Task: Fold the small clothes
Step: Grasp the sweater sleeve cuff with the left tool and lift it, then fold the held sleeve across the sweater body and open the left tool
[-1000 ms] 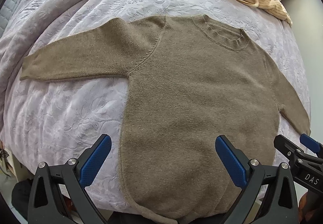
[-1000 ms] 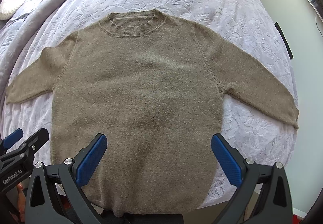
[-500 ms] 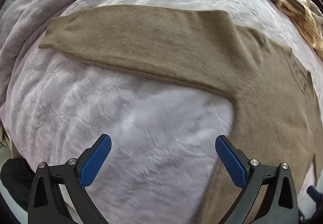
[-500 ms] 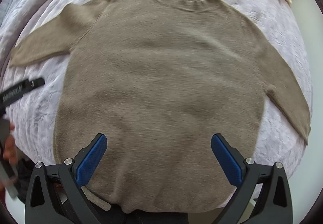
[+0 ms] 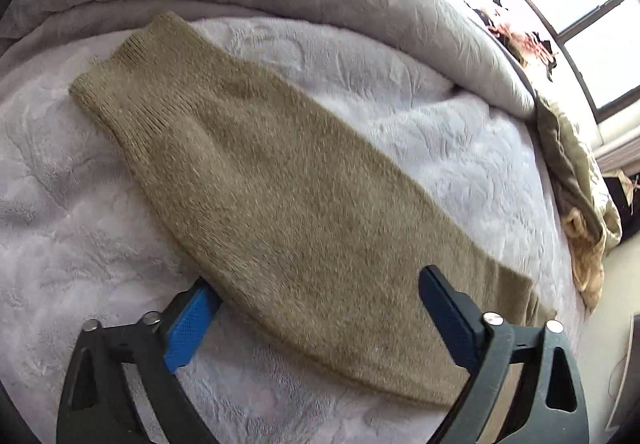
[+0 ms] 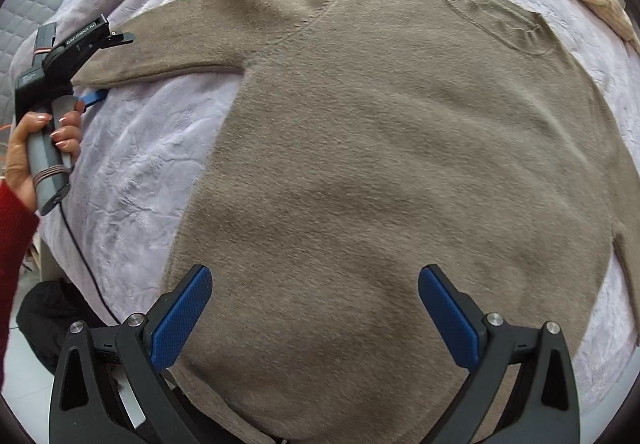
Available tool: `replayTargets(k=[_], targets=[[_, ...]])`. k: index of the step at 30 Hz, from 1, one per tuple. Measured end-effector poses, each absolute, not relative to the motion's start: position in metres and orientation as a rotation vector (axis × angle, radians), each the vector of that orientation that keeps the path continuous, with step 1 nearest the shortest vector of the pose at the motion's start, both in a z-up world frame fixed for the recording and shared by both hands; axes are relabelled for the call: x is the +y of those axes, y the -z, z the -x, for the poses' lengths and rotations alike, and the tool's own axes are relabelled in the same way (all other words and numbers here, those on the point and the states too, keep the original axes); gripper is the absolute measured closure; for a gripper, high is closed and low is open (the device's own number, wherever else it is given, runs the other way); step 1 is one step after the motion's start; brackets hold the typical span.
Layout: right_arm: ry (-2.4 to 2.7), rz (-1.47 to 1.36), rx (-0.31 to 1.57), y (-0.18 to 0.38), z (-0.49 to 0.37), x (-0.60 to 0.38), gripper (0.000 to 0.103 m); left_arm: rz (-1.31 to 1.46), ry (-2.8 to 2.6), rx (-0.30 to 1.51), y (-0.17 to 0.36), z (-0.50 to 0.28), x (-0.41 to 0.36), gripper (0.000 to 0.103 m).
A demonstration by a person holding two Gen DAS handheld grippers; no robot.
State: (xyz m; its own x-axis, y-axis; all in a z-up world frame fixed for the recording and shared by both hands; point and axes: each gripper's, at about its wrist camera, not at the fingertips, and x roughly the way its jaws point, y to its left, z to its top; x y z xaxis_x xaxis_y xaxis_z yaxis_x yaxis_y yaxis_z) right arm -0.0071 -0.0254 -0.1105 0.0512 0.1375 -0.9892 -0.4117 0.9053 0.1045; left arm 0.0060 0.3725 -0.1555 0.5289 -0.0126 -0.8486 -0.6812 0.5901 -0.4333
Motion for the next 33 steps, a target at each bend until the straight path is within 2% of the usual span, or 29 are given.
replayTargets(k=[1, 3, 4, 11, 16, 21, 25, 28, 33], targets=[[-0.443, 0.218, 1.451, 0.111, 0.007, -0.024, 0.0, 0.87, -0.473, 0.921, 0.153, -0.004, 0.376, 0.034], [-0.472, 0.204, 1.431, 0.112, 0.005, -0.018, 0.0, 0.887, -0.46, 0.876, 0.151, -0.005, 0.379, 0.088], [-0.488, 0.195, 1.422, 0.111, 0.006, -0.016, 0.0, 0.885, -0.441, 0.86, 0.151, -0.008, 0.38, 0.093], [-0.525, 0.107, 1.341, 0.099, -0.001, -0.039, 0.0, 0.628, -0.4, 0.768, 0.093, -0.02, 0.332, 0.093], [-0.468, 0.049, 1.291, 0.092, -0.017, -0.076, 0.0, 0.442, -0.221, 0.691, 0.037, -0.052, 0.249, 0.093], [-0.335, -0.026, 1.244, 0.083, -0.037, -0.14, 0.0, 0.33, 0.051, 0.676, 0.01, -0.09, 0.134, 0.093], [-0.218, -0.091, 1.235, 0.085, -0.047, -0.199, 0.0, 0.236, 0.261, 0.749, 0.024, -0.114, 0.03, 0.093], [-0.13, -0.138, 1.244, 0.094, -0.052, -0.241, 0.0, 0.159, 0.364, 0.86, 0.057, -0.124, -0.037, 0.093], [-0.047, -0.2, 1.275, 0.109, -0.056, -0.28, 0.0, -0.007, 0.364, 1.01, 0.105, -0.121, -0.094, 0.092]])
